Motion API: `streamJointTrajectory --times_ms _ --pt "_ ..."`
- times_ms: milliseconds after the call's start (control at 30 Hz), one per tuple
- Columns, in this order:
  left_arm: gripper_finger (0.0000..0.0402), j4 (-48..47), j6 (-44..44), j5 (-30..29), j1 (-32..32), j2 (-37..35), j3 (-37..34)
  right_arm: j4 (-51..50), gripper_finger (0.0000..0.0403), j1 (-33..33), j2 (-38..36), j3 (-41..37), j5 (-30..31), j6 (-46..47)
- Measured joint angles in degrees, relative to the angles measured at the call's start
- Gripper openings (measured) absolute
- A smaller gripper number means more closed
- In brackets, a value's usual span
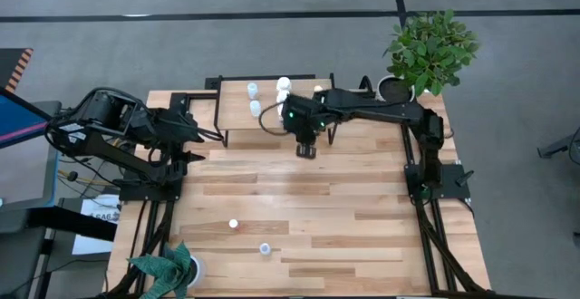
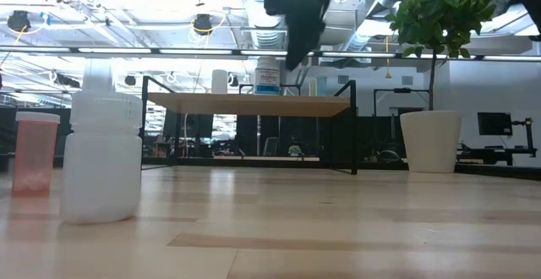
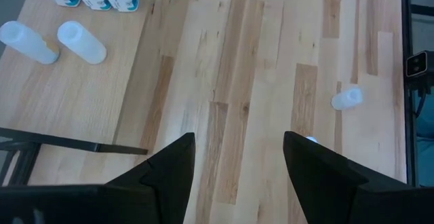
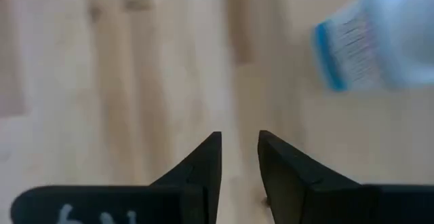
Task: Pick and place medicine bottles onto shelf by color
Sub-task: Put the white pill bottle on the shelf
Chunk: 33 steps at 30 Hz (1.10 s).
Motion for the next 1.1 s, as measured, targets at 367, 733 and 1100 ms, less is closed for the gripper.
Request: streamJointTrajectory --times_ms 367,733,1100 --pt "0.021 7.77 3.97 11.09 -0.53 8.73 -0.02 -23.08 0.0118 15.11 -4.64 -1.08 -0.4 8.45" --pt "0.021 9.24 9.71 10.89 -9.98 24.61 -0.04 -12.18 0.0118 27.59 -18.77 -24.53 -0.22 22.81" --pt "0.021 21.16 14.85 8.73 -17.17 37.47 -0.04 9.36 0.0118 40.91 -32.59 -45.92 1.24 42.5"
